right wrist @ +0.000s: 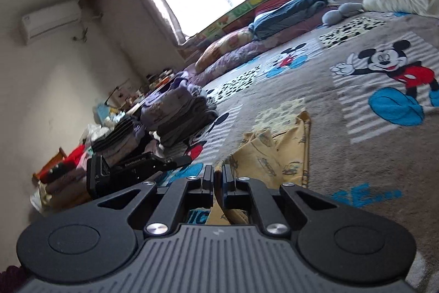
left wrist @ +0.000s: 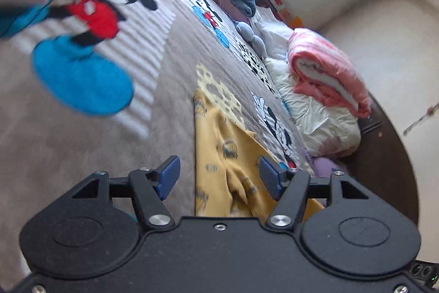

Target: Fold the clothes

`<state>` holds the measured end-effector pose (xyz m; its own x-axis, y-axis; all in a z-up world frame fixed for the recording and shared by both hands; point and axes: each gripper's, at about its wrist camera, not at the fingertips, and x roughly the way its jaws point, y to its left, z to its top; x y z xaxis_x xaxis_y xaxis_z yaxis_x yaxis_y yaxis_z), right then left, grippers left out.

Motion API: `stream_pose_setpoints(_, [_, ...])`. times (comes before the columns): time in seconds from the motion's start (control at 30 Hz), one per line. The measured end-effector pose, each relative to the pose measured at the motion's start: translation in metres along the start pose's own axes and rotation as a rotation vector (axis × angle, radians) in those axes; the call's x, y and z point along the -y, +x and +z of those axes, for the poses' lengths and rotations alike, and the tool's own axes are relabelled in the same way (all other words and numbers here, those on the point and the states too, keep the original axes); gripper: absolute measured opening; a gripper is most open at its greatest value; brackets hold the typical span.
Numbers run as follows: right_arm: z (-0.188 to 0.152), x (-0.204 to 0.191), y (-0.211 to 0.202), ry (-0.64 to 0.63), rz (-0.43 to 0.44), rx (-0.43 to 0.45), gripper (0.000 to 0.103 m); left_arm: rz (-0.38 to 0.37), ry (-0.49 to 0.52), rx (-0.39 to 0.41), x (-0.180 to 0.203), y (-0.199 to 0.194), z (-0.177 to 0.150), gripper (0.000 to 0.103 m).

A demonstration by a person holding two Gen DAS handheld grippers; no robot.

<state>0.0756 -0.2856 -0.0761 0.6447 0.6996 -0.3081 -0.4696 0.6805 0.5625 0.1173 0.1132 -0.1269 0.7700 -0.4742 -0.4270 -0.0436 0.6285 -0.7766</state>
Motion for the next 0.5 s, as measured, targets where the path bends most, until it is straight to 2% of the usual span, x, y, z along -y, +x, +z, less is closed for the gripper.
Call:
stream_pose_setpoints(0.17, [-0.019,-0.041,0.025,-0.181,0.015,-0.099,0.008,-0.022,-0.038,-0.005,-0.010,-0.007,-0.007,0.064])
stream_pose_setpoints(0.3, [-0.035,-0.058,0.038,-0.244,0.023,-0.151,0.008,-0.049,-0.041,-0.010,-0.013,-0.007,-0.009,0.064])
stream_pose_setpoints(0.5, [-0.058,-0.078,0.053,-0.328,0.048,-0.218,0.008,-0.051,-0.033,-0.034,-0.020,-0.003,-0.014,0.064])
